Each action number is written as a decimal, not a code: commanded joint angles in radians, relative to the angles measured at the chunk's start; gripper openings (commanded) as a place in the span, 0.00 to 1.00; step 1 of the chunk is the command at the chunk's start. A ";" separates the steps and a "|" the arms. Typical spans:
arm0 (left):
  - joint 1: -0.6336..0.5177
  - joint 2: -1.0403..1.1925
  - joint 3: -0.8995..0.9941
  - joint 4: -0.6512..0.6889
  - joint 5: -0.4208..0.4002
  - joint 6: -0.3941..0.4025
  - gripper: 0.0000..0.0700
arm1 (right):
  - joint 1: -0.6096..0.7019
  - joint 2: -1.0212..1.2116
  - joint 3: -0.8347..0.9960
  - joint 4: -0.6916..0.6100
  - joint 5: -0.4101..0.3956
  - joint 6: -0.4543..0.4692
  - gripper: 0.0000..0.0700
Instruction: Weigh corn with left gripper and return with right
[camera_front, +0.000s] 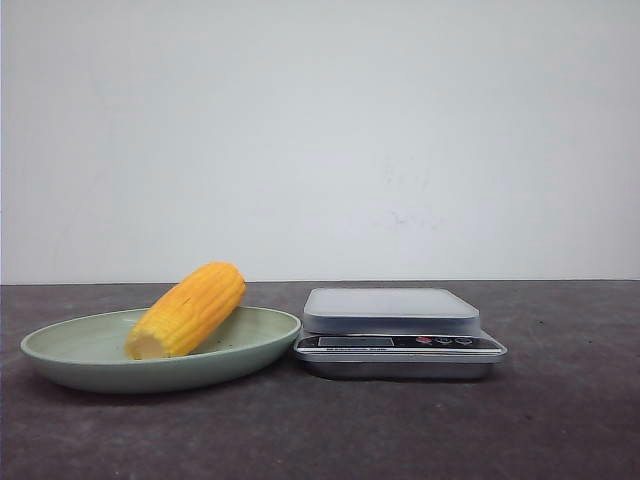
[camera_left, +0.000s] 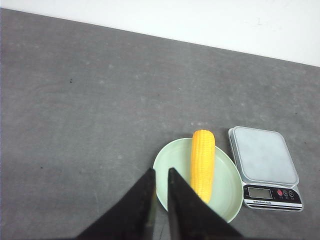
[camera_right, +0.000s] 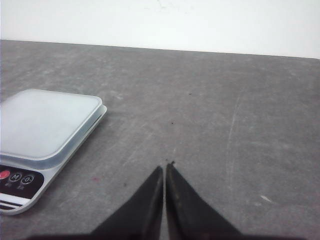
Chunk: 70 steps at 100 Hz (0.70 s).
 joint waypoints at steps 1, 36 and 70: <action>-0.006 0.005 0.018 0.005 -0.005 -0.004 0.00 | 0.002 0.000 -0.002 0.010 0.001 0.005 0.01; 0.086 -0.079 -0.060 0.160 0.000 0.085 0.00 | 0.002 0.000 -0.002 0.010 0.001 0.005 0.01; 0.273 -0.469 -0.631 0.644 0.294 0.148 0.00 | 0.002 0.000 -0.002 0.011 0.001 0.005 0.01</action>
